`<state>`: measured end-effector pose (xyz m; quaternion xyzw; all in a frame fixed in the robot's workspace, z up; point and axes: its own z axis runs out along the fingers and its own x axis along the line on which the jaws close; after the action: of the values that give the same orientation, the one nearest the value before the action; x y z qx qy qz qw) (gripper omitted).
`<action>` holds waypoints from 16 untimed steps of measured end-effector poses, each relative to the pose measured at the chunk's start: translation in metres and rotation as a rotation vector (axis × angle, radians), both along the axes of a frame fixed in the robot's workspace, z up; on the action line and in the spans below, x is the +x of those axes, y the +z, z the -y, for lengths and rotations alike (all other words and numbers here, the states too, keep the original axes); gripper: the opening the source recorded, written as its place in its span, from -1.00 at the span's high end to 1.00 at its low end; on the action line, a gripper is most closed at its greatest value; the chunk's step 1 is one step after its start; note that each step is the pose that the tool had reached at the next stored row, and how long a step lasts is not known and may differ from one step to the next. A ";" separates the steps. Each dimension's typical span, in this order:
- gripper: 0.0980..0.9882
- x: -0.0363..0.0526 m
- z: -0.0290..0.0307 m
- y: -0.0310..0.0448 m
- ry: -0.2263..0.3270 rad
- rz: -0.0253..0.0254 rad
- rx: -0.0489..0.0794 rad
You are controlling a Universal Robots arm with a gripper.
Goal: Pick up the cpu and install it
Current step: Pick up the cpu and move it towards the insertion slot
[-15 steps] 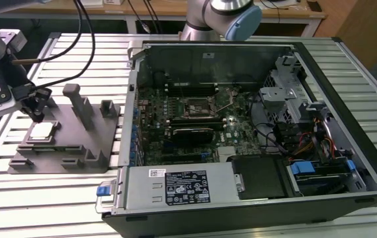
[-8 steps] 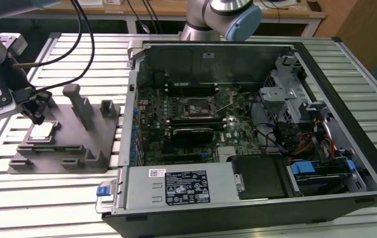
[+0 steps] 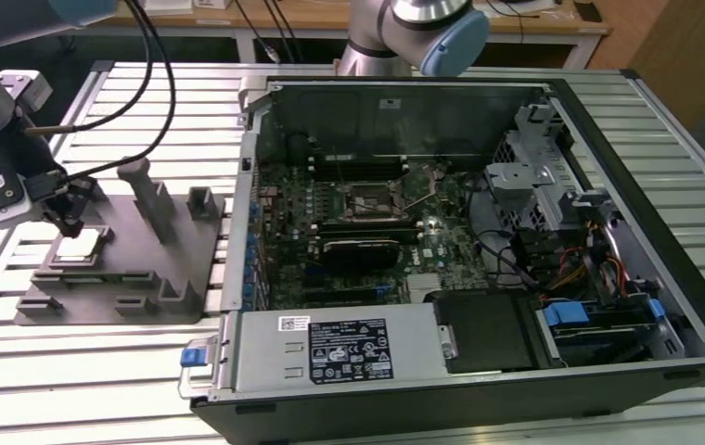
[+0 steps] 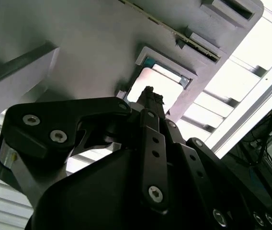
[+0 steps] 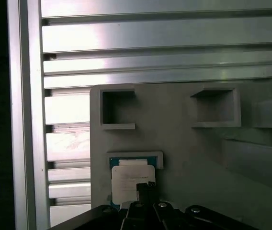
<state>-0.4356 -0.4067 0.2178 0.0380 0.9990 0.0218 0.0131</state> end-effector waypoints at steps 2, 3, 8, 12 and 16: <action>0.98 -0.0019 0.0000 -0.0028 0.000 0.0001 0.000; 0.98 -0.0029 0.0000 -0.0041 0.000 0.0001 0.000; 0.98 -0.0052 -0.0008 -0.0097 0.000 0.0001 0.000; 0.98 -0.0067 -0.0029 -0.0134 0.000 0.0001 0.000; 0.98 -0.0085 -0.0037 -0.0182 0.000 0.0001 0.000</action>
<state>-0.4441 -0.4030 0.1997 0.0379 0.9990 0.0218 0.0131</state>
